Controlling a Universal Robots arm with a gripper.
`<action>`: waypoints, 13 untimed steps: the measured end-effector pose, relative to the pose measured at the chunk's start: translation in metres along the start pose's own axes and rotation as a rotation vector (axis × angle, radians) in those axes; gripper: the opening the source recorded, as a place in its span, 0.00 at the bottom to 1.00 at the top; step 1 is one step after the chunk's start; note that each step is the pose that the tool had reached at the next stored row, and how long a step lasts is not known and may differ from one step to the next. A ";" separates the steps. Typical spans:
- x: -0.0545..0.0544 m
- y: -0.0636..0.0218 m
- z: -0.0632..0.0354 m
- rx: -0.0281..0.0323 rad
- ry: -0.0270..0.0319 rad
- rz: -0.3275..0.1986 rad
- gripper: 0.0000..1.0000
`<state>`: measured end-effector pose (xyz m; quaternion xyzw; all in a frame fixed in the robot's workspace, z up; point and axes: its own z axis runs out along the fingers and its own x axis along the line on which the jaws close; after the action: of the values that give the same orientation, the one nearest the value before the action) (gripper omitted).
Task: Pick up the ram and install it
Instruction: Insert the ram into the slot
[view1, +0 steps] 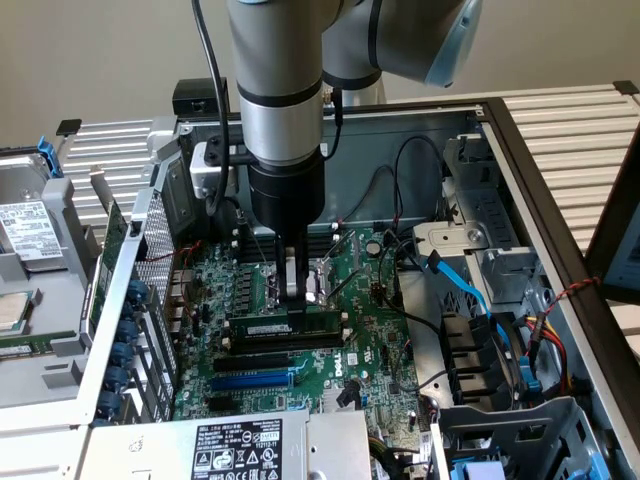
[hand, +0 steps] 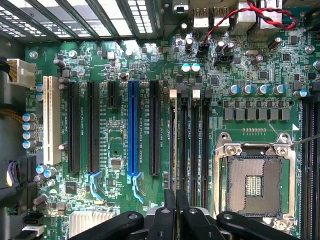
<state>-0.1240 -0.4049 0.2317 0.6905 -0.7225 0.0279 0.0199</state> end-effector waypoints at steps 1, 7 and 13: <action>0.000 0.0000 -0.0001 0.0000 0.0001 0.000 0.13; 0.000 -0.0001 -0.0008 0.0000 0.0000 0.000 0.13; 0.001 -0.0001 -0.0010 0.0000 0.0002 -0.002 0.13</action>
<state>-0.1240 -0.4062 0.2327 0.6913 -0.7218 0.0279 0.0200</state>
